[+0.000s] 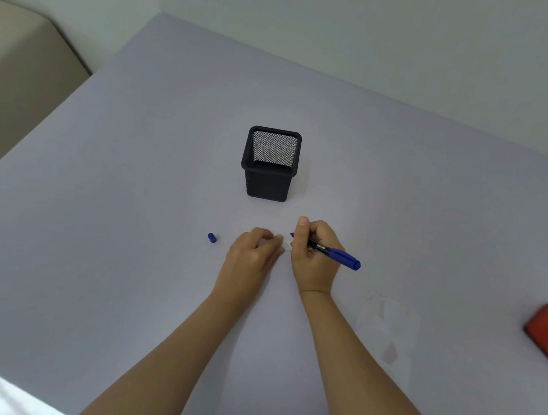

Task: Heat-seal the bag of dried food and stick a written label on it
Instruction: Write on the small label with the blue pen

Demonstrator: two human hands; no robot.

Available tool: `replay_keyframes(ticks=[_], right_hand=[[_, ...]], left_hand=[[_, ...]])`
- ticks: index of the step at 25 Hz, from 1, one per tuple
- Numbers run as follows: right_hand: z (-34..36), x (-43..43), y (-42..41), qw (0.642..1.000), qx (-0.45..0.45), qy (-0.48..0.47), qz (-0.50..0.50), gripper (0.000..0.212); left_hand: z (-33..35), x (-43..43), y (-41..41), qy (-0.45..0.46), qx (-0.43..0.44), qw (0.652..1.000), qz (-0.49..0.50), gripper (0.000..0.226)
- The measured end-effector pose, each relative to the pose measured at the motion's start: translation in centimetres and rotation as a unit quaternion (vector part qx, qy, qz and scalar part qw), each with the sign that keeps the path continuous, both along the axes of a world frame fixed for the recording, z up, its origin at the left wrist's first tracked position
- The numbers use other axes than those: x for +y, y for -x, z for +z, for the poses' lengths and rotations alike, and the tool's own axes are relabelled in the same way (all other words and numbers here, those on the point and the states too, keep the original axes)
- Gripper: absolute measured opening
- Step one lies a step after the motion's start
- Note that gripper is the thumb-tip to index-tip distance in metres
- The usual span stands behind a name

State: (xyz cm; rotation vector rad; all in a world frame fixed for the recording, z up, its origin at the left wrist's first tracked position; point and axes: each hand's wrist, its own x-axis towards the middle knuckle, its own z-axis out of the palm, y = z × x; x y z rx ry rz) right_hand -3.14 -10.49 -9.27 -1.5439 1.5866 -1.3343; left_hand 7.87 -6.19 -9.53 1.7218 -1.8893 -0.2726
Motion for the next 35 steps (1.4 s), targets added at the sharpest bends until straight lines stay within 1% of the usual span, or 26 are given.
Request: replay_keyframes(ticks=[2,5,7,10,14,17,18,21,23,30,35], right_hand=[[0.1,-0.1,-0.2,1.000,-0.004,-0.004,-0.001,0.046],[0.0,0.0,-0.3,1.000,-0.005,-0.004,-0.002,0.046],[0.0,0.1,-0.1,1.000,-0.004,0.000,-0.005,0.046],[-0.1,0.1,-0.1,1.000,0.000,-0.002,-0.001,0.047],[0.2,0.2,-0.2,1.000,0.017,0.006,0.004,0.044],[0.2,0.1,-0.2,1.000,0.010,0.011,0.004,0.045],[0.2,0.1,-0.3,1.000,0.007,0.013,0.001,0.045],[0.1,0.2,-0.2,1.000,0.011,0.016,-0.001,0.046],[0.0,0.2,-0.2,1.000,0.003,0.008,0.002,0.046],[0.2,0.1,-0.3,1.000,-0.008,-0.009,0.027,0.045],[0.0,0.1,-0.2,0.999,0.005,-0.020,0.039,0.045]], left_hand=[[-0.2,0.3,-0.1,0.022,-0.049,0.999,-0.003,0.041],[-0.1,0.7,0.1,0.020,-0.124,0.992,-0.010,0.047],[0.1,0.6,0.3,0.003,-0.129,0.992,-0.009,0.048],[0.0,0.7,0.4,0.003,-0.118,0.993,-0.003,0.046],[-0.2,1.0,0.0,0.017,-0.070,0.997,0.011,0.042],[-0.4,0.7,-0.2,0.030,-0.054,0.998,0.025,0.030],[-0.4,0.7,-0.2,0.024,-0.048,0.998,0.019,0.025],[0.0,0.5,0.0,-0.003,-0.038,0.999,-0.009,0.025],[0.4,-0.1,0.2,-0.017,-0.028,0.999,-0.010,0.019],[0.8,-1.3,0.1,-0.045,0.024,0.998,0.037,0.029],[0.7,-1.3,-0.1,-0.065,0.045,0.996,0.052,0.043]])
